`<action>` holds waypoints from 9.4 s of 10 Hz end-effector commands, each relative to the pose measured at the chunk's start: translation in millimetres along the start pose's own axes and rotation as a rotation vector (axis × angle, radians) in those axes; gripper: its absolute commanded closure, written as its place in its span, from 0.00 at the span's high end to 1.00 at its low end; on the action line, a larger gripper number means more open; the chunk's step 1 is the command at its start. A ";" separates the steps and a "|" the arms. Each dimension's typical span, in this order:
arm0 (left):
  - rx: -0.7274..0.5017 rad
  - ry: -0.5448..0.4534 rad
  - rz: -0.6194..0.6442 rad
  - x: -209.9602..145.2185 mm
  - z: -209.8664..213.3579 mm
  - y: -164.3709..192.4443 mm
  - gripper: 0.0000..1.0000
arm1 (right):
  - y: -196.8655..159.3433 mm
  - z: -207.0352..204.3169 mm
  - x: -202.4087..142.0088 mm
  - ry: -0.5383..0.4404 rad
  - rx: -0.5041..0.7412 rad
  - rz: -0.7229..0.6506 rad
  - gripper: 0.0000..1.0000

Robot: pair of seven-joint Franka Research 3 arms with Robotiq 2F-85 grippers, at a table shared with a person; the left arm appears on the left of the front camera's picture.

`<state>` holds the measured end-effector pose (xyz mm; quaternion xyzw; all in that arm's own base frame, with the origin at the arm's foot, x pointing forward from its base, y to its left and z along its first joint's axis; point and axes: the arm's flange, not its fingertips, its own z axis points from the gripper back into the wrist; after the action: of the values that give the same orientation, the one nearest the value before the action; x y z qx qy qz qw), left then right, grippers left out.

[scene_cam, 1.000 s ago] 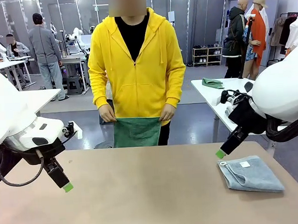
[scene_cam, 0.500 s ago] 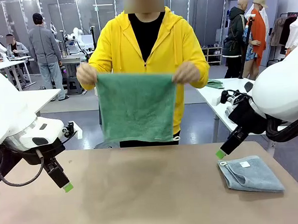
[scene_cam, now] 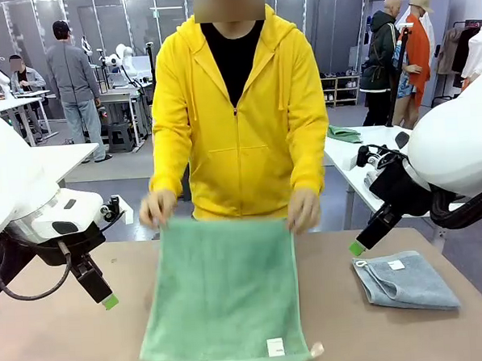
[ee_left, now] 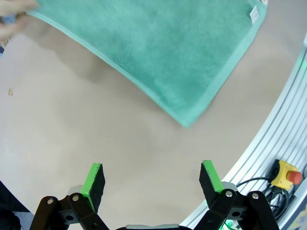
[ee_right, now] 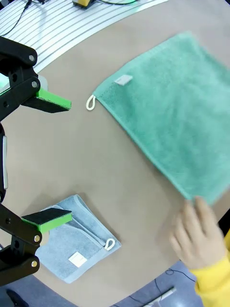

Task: Fold the towels and place them in the basket.
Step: When a person lays out a Towel with hook on the table, fold it in half twice.

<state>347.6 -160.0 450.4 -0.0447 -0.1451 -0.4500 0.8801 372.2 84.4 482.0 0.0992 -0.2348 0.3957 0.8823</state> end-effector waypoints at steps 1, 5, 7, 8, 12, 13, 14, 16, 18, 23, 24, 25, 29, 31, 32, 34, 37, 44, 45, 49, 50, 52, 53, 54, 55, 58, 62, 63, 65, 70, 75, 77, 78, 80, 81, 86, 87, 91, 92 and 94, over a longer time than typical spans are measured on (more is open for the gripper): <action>0.015 0.003 0.006 1.0 -1.0 -0.1 1.00 | 0.6 0.2 0.6 0.001 -0.009 0.002 1.00; 0.015 0.003 0.006 1.0 -1.0 -0.1 1.00 | 0.6 0.2 0.6 0.001 -0.009 0.002 1.00; 0.000 0.000 0.000 0.0 0.0 0.0 1.00 | 10.8 1.8 10.9 0.026 0.001 0.123 1.00; 0.035 0.043 -0.098 3.4 3.8 -10.5 1.00 | 30.4 -1.3 20.1 0.115 -0.012 0.262 1.00; -0.114 0.088 -0.757 17.7 -16.3 -55.5 1.00 | 111.7 -27.6 41.5 0.304 0.015 0.756 1.00; -0.121 0.088 -0.783 20.9 -18.6 -63.7 1.00 | 125.3 -36.3 46.9 0.312 0.024 0.792 1.00; -0.134 0.098 -0.779 20.6 -21.2 -70.1 1.00 | 135.5 -48.0 49.7 0.349 0.016 0.818 1.00; -0.172 0.095 -0.751 22.4 -28.4 -79.5 1.00 | 146.6 -89.1 59.1 0.390 -0.004 0.818 1.00; -0.170 0.109 -0.677 26.0 -39.3 -82.4 1.00 | 147.7 -123.1 59.2 0.377 -0.041 0.760 1.00; -0.167 0.079 -0.588 34.0 -66.9 -67.8 1.00 | 140.6 -127.6 44.8 0.377 0.070 0.601 1.00; -0.207 0.118 -0.646 23.7 -62.8 -76.9 1.00 | 140.7 -145.8 41.3 0.391 0.025 0.675 1.00; -0.207 0.118 -0.646 23.7 -62.8 -76.9 1.00 | 140.7 -145.8 41.3 0.391 0.025 0.675 1.00; -0.225 0.097 -0.649 22.9 -66.9 -72.9 1.00 | 144.9 -148.9 31.8 0.405 0.065 0.659 1.00; -0.257 0.098 -0.635 18.0 -72.8 -61.7 1.00 | 150.3 -157.6 24.3 0.413 0.091 0.660 1.00; -0.285 0.095 -0.629 17.0 -81.0 -54.4 1.00 | 149.5 -159.6 21.6 0.398 0.104 0.654 1.00; -0.291 0.094 -0.605 20.4 -95.0 -48.8 1.00 | 147.0 -171.9 16.5 0.394 0.126 0.652 1.00; -0.294 0.095 -0.583 24.1 -111.6 -41.7 1.00 | 145.7 -183.4 11.5 0.393 0.147 0.641 1.00; -0.250 0.079 -0.595 18.7 -144.1 -39.9 1.00 | 139.9 -209.1 -0.6 0.372 0.175 0.686 1.00; -0.236 0.074 -0.609 20.3 -148.2 -39.8 1.00 | 138.6 -212.2 -0.8 0.369 0.179 0.694 1.00; -0.211 0.126 -0.614 24.5 -168.2 -35.9 1.00 | 137.3 -218.8 -6.0 0.367 0.192 0.691 1.00; -0.221 0.134 -0.614 23.9 -171.2 -36.2 1.00 | 137.5 -221.1 -7.4 0.366 0.197 0.687 1.00; -0.226 0.138 -0.613 23.4 -172.5 -37.2 1.00 | 137.2 -226.2 -9.2 0.376 0.200 0.682 1.00; -0.226 0.137 -0.612 22.6 -171.7 -37.6 1.00 | 137.0 -226.1 -9.5 0.374 0.202 0.681 1.00; -0.227 0.137 -0.608 21.6 -172.5 -37.6 1.00 | 138.1 -226.6 -9.7 0.374 0.199 0.683 1.00; -0.227 0.144 -0.612 22.2 -173.8 -38.6 1.00 | 138.4 -228.4 -9.7 0.383 0.192 0.683 1.00; -0.228 0.152 -0.609 20.8 -176.0 -40.2 0.63 | 134.7 -227.3 -7.2 0.349 0.191 0.656 1.00; -0.210 0.160 -0.606 18.7 -174.8 -43.5 0.00 | 135.1 -223.5 -1.7 0.367 0.189 0.643 0.16; -0.211 0.159 -0.608 18.6 -174.4 -44.3 0.00 | 134.3 -222.4 -0.5 0.379 0.199 0.616 0.00; -0.220 0.165 -0.608 19.0 -174.9 -44.9 0.00 | 131.4 -221.1 1.0 0.391 0.205 0.579 0.00; -0.220 0.159 -0.591 13.1 -169.8 -48.8 0.00 | 135.3 -214.6 2.7 0.380 0.207 0.565 0.00; -0.248 0.078 -0.615 10.8 -107.3 -80.2 0.00 | 153.5 -163.0 15.6 0.326 0.168 0.560 0.00; -0.206 0.046 -0.617 10.4 -97.6 -85.8 0.00 | 153.3 -156.8 14.7 0.309 0.153 0.536 0.00; -0.186 0.034 -0.600 11.1 -97.6 -85.2 0.00 | 152.1 -157.9 12.5 0.313 0.156 0.530 0.00; -0.208 0.068 -0.643 34.4 -98.8 -76.5 0.00 | 148.9 -158.3 30.1 0.310 0.153 0.571 0.00; -0.208 0.068 -0.643 34.4 -98.8 -76.5 0.00 | 148.9 -158.3 30.1 0.310 0.153 0.571 0.00; -0.189 0.058 -0.643 47.3 -88.5 -54.7 0.06 | 121.6 -137.4 70.3 0.315 0.248 0.529 0.04; -0.250 0.040 -0.651 60.0 -90.3 -36.9 0.06 | 101.3 -143.6 87.0 0.317 0.295 0.493 0.04; -0.234 0.028 -0.593 97.0 -87.5 3.5 0.06 | 68.0 -161.1 122.6 0.350 0.290 0.394 0.04; -0.216 0.045 -0.568 103.3 -90.2 14.8 0.06 | 62.5 -165.1 129.7 0.356 0.289 0.382 0.04; -0.198 0.069 -0.526 113.1 -95.7 36.1 0.06 | 49.0 -174.6 139.4 0.342 0.307 0.335 0.04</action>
<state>448.2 -243.1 393.6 -0.0851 -0.0934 -0.6851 0.7174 466.4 266.4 396.2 0.1082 -0.0380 0.5962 0.7946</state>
